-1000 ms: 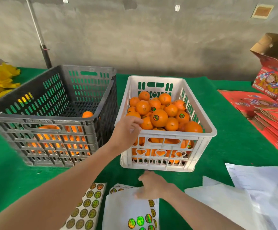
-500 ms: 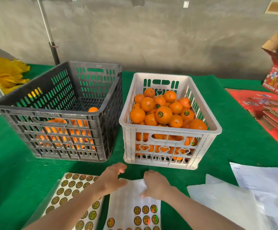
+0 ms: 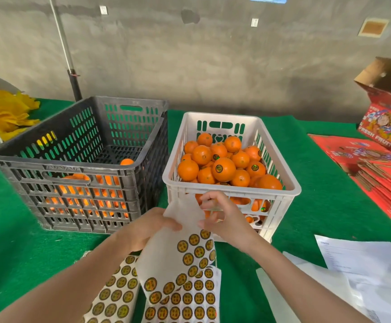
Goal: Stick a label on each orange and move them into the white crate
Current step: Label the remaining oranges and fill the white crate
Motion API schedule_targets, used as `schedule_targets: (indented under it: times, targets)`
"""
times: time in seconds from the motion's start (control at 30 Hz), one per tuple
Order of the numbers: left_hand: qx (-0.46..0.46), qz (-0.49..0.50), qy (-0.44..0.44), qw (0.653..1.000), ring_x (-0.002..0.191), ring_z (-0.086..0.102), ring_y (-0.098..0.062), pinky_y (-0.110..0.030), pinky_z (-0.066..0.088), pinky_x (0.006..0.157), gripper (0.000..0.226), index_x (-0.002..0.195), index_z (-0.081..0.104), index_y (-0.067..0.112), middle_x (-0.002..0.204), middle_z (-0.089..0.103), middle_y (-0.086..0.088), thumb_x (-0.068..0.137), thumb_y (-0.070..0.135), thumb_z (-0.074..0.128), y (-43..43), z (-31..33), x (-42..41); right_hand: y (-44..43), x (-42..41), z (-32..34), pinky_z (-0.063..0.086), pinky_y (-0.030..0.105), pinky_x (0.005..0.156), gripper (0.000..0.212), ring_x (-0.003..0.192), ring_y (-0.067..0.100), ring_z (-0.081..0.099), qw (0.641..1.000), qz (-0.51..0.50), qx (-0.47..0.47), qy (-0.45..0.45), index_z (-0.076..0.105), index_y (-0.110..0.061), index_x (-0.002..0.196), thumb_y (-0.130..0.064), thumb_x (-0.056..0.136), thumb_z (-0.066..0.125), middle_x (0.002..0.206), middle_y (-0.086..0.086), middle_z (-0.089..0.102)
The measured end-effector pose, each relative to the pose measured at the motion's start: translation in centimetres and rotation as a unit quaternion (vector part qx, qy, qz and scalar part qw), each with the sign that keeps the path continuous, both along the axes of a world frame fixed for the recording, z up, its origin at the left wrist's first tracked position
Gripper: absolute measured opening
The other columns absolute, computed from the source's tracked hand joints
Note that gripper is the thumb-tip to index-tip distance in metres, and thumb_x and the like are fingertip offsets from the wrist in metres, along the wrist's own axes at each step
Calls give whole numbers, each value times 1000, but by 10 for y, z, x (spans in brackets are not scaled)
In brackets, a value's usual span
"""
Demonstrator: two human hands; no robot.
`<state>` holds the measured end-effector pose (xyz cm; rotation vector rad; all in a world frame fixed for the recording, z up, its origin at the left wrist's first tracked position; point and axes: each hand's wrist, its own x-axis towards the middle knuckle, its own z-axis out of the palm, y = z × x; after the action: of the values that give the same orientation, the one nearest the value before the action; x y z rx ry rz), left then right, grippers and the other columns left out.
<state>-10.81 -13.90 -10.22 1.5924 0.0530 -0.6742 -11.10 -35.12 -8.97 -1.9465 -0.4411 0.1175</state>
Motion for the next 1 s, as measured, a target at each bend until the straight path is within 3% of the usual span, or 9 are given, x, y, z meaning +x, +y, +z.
schedule_targets:
  times: [0.13, 0.2, 0.43, 0.57, 0.67, 0.77, 0.87, 1.0]
  targets:
    - [-93, -1, 27, 995, 101, 65, -41, -47, 56, 80, 48, 118, 60, 3, 113, 66, -25, 71, 11, 64, 8, 13, 4, 5, -9, -3, 31, 10, 96, 24, 115, 1, 41, 982, 5, -106, -159, 69, -26, 100, -16, 79, 75, 123, -11, 44]
    - [-115, -9, 36, 993, 99, 64, -41, -47, 56, 79, 48, 119, 59, 3, 113, 65, -26, 72, 11, 62, 8, 16, 6, 10, -10, -6, 24, 10, 100, 19, 118, 1, 33, 966, -12, -132, -221, 73, -26, 99, -20, 80, 74, 120, -13, 41]
    - [-105, -33, 63, 992, 95, 63, -39, -48, 52, 85, 62, 118, 60, 2, 108, 65, -25, 59, 21, 71, 9, 18, 8, 20, -12, -5, 40, 25, 68, 8, 79, 9, 43, 912, -20, -147, -383, 75, -14, 80, -14, 72, 77, 81, 3, 61]
    - [-89, -18, 103, 991, 88, 67, -36, -44, 55, 77, 56, 116, 60, 4, 103, 68, -23, 63, 20, 65, 10, 14, 10, 21, -11, -9, 45, 27, 62, 6, 72, 17, 52, 882, -13, -140, -449, 73, -13, 75, -12, 72, 79, 76, 3, 62]
    - [-74, -9, 110, 991, 88, 66, -36, -43, 54, 79, 58, 118, 59, 4, 102, 68, -23, 62, 19, 65, 9, 15, 11, 21, -11, -11, 47, 28, 61, 8, 67, 21, 56, 869, -7, -146, -473, 72, -12, 73, -9, 71, 79, 75, 3, 62]
    - [-54, 4, 109, 993, 95, 61, -40, -48, 48, 91, 64, 126, 55, 1, 111, 63, -27, 65, 16, 65, 6, 16, 13, 21, -10, -12, 46, 26, 61, 10, 66, 19, 55, 869, -5, -155, -470, 72, -11, 73, -7, 69, 80, 75, 3, 62]
    - [-38, 11, 109, 993, 103, 57, -42, -52, 44, 96, 60, 128, 53, 0, 121, 59, -29, 71, 19, 59, 6, 16, 17, 22, -10, -11, 41, 20, 69, 10, 74, 12, 52, 894, -14, -150, -423, 72, -12, 72, -6, 69, 79, 75, 1, 63]
    - [-40, 9, 113, 993, 94, 63, -39, -48, 50, 88, 52, 119, 58, 4, 106, 68, -23, 69, 20, 61, 6, 16, 20, 23, -12, -7, 38, 17, 72, 8, 77, 7, 49, 925, -14, -137, -353, 70, -11, 70, -5, 72, 75, 75, -1, 64]
